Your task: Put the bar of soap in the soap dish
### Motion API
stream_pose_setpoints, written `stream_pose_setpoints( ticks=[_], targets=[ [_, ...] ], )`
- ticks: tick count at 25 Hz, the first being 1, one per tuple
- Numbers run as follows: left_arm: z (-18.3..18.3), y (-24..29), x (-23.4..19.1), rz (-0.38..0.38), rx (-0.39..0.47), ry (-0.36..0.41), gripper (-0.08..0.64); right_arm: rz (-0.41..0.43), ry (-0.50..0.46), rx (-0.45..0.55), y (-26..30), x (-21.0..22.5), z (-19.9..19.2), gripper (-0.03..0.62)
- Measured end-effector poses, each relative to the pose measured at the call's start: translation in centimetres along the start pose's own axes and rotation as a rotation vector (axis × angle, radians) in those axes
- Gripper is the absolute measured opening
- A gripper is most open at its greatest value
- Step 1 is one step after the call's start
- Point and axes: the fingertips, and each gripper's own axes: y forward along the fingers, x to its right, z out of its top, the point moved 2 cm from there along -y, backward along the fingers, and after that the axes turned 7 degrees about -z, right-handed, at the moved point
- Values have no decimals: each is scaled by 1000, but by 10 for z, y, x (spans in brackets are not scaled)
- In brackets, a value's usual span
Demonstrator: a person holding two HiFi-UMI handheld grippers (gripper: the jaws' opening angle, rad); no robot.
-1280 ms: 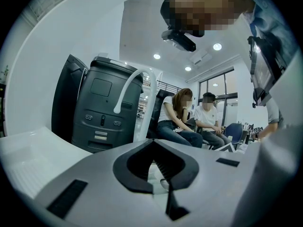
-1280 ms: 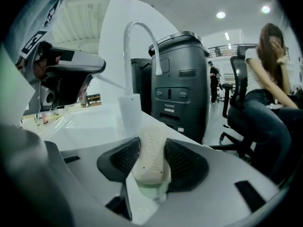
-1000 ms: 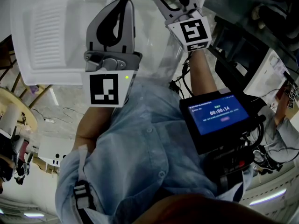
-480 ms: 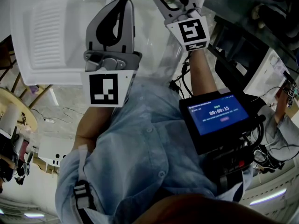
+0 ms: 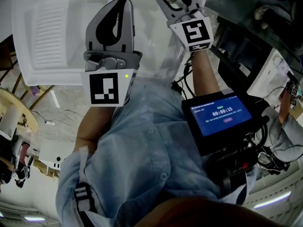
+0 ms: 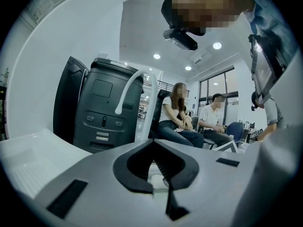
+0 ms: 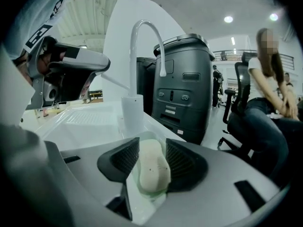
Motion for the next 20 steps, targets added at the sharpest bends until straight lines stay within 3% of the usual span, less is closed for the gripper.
stream_pose_setpoints(
  ticks=[6, 10, 17, 20],
  targets=[
    [-4, 0, -7, 15, -1, 43, 8, -35, 54, 35, -4, 8, 5, 152],
    [-19, 4, -15, 21, -32, 8, 8, -42, 126, 31, -12, 9, 1, 114],
    [-17, 6, -18, 13, -24, 29, 8, -68, 250, 130, -23, 11, 28, 15],
    [-20, 11, -19, 3, -36, 28, 8, -88, 289, 160, -29, 16, 35, 8]
  ],
)
